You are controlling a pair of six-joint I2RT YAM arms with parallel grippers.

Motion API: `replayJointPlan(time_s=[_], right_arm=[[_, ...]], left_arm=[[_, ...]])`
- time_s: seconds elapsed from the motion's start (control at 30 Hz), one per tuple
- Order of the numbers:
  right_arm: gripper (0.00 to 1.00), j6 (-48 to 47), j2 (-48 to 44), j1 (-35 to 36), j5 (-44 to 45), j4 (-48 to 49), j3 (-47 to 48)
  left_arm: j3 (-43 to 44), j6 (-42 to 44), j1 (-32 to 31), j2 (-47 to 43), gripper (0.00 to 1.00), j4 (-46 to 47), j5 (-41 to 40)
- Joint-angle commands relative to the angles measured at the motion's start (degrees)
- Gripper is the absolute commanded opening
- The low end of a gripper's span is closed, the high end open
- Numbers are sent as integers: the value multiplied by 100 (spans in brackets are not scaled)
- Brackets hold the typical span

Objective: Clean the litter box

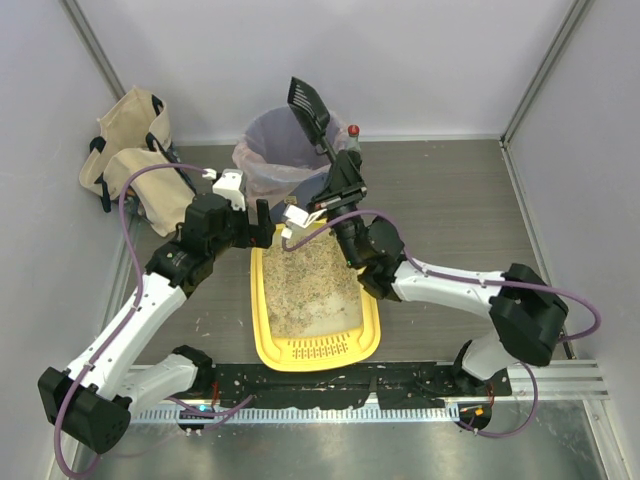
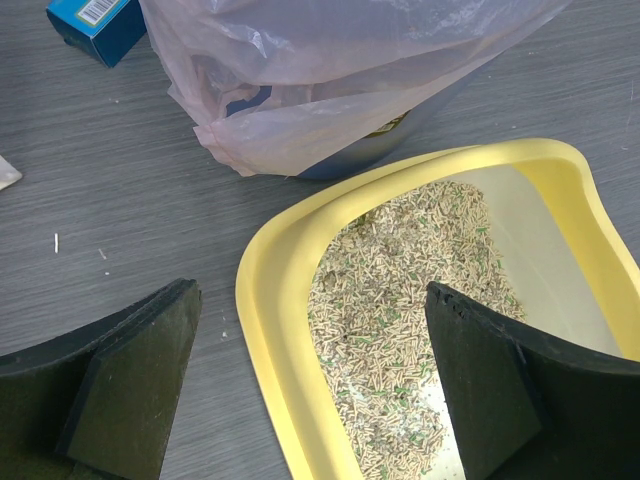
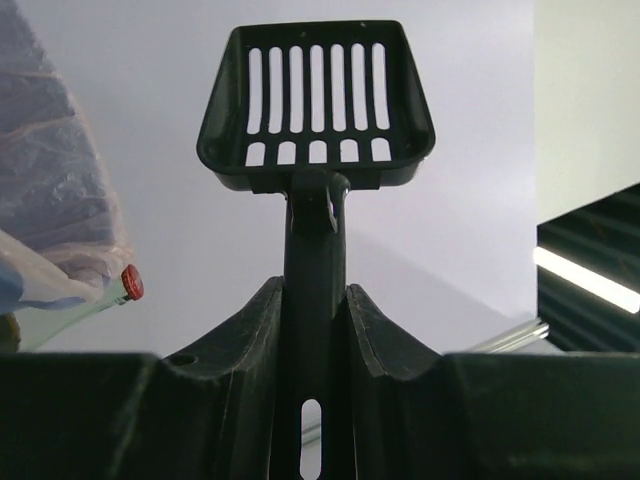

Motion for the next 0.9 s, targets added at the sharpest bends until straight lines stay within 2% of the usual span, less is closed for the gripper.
replayJointPlan(time_s=[0.0, 0.13, 0.23, 0.27, 0.3, 0.33, 0.37, 0.4, 0.43, 0.5, 0.53, 0.6, 0.63, 0.87], right_arm=[[1, 1823, -858, 315, 582, -165, 280], [2, 3011, -1604, 911, 1371, -834, 175], [1, 4178, -2071, 1702, 2250, -1877, 69], [1, 5069, -2333, 1887, 2496, -2951, 182], [1, 5757, -2458, 2220, 2855, -3606, 296], [1, 6434, -2546, 2353, 3033, -5109, 454], [1, 7154, -2669, 2442, 3174, -5925, 873], [1, 9006, -2687, 2521, 3262, -6820, 1121], [1, 9851, -2714, 2522, 3176, -8517, 1385], [1, 12036, -2775, 2530, 2878, -9890, 2062], [1, 12614, -2802, 2531, 2372, -10915, 2255], [1, 13807, -2898, 2531, 1842, -11607, 2687], [1, 14032, -2933, 2531, 1300, -12037, 2784], [1, 15431, -2864, 2531, -241, -13288, 3460]], left_arm=[[241, 34, -22, -39, 98, 98, -59], [241, 52, -13, -21, 98, 72, -102], [250, 69, -13, -39, 98, 63, -120], [241, 69, -13, -47, 98, 63, -111], [241, 61, -13, -39, 98, 72, -102], [232, 61, -13, -30, 98, 89, -68], [232, 61, -13, -13, 98, 81, -67], [250, 61, -13, 31, 98, 63, -50], [258, 52, -13, 49, 98, 37, -41], [294, 61, -13, 102, 97, -7, -50], [302, 61, -21, 111, 96, -16, -50], [302, 69, -13, 119, 96, -34, -67], [311, 69, -13, 128, 96, -34, -76], [364, 227, -13, 58, 96, -148, -173]])
